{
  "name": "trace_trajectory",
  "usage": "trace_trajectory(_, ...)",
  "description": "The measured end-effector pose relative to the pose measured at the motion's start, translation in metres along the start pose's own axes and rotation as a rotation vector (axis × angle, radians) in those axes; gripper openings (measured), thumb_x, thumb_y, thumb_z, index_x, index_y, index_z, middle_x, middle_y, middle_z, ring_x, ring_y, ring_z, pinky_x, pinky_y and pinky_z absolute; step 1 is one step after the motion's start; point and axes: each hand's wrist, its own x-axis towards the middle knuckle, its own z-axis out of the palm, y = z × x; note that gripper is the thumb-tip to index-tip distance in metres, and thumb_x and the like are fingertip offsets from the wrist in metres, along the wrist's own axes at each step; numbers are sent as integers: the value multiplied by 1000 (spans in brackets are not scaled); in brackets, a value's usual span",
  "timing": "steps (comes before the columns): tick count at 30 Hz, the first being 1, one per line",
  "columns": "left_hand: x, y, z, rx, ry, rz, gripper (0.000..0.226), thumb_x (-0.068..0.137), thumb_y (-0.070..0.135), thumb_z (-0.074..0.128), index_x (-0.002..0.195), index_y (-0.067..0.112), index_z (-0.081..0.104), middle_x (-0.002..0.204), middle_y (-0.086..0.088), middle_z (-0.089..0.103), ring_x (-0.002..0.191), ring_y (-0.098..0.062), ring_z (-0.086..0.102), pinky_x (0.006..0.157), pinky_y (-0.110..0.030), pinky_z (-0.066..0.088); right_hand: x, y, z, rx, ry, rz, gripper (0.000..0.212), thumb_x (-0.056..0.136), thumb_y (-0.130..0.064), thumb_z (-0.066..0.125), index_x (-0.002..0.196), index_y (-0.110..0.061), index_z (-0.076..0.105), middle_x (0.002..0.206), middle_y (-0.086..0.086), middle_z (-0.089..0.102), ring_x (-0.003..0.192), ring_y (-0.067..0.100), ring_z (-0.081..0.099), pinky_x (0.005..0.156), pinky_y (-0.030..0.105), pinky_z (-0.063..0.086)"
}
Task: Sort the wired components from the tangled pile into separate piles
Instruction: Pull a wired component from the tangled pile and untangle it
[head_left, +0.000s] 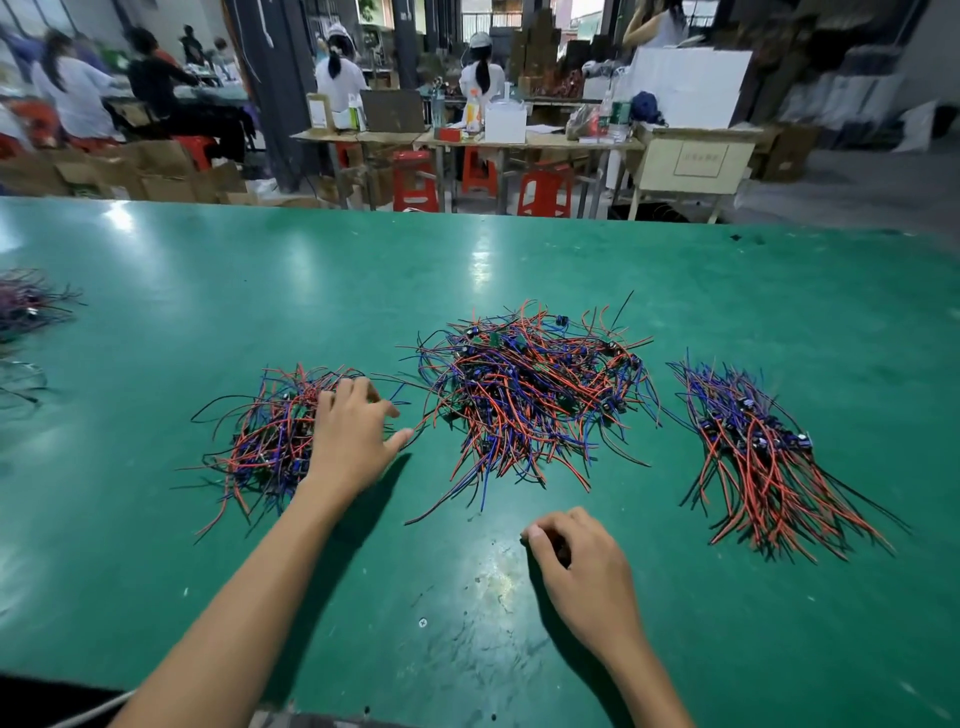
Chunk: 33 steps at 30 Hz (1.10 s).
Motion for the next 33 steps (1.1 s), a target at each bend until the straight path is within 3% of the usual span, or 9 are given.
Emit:
trace_trajectory(3,-2,7,8,80,-129,-24,27,93,50,60,106,31,75,119,2,53,121,-21,39,99,-40,21,-1,0,-2,31,-4,3,16,97,-37,62,84,-30,69,83,-12,58,84,0,54,72,19,38)
trace_trajectory(7,-10,14,14,10,-77,-26,22,98,40,56,101,24,72,120,0,53,122,-23,36,104,-42,16,0,0,-3,53,-6,17,17,97,-37,61,84,-30,70,84,-13,60,85,1,55,73,20,38)
trace_trajectory(10,-13,19,11,-37,-85,20,21,101,36,50,115,25,61,123,2,56,124,-21,40,103,-40,13,1,0,-2,51,-4,20,17,97,-37,62,85,-30,71,85,-13,61,86,1,55,76,24,42)
trace_trajectory(15,-21,12,10,-117,-170,32,42,99,27,57,140,25,46,124,5,66,125,-19,52,102,-37,15,-1,0,-3,76,-7,16,16,97,-34,63,84,-31,71,86,-13,63,87,0,56,76,23,43)
trace_trajectory(19,-28,0,6,-60,-195,21,32,95,14,58,124,29,57,100,10,69,115,-16,52,91,-38,17,0,2,-2,74,-1,21,16,97,-35,63,84,-30,71,86,-13,63,86,1,56,77,25,44)
trace_trajectory(23,-22,-10,-10,168,-353,99,35,81,4,60,97,33,72,94,9,69,110,-15,46,93,-38,13,0,1,0,85,13,15,16,96,-33,64,82,-28,71,84,-13,63,84,2,57,76,24,43)
trace_trajectory(25,-10,-8,-16,173,-356,134,31,85,8,60,98,32,74,99,7,69,110,-17,49,92,-38,17,1,1,0,79,14,16,16,96,-33,64,82,-28,71,84,-13,63,84,2,57,76,24,43)
trace_trajectory(29,17,10,-11,91,-309,183,35,102,26,47,136,19,53,137,-4,58,128,-23,51,105,-39,34,1,1,0,84,10,20,16,96,-33,64,81,-28,70,85,-12,64,84,4,58,77,26,45)
trace_trajectory(33,16,13,4,62,-438,127,25,108,30,33,115,10,47,123,-13,63,107,-31,60,98,-42,43,1,2,-1,115,12,25,17,96,-31,65,80,-28,70,85,-12,65,85,4,59,77,26,46)
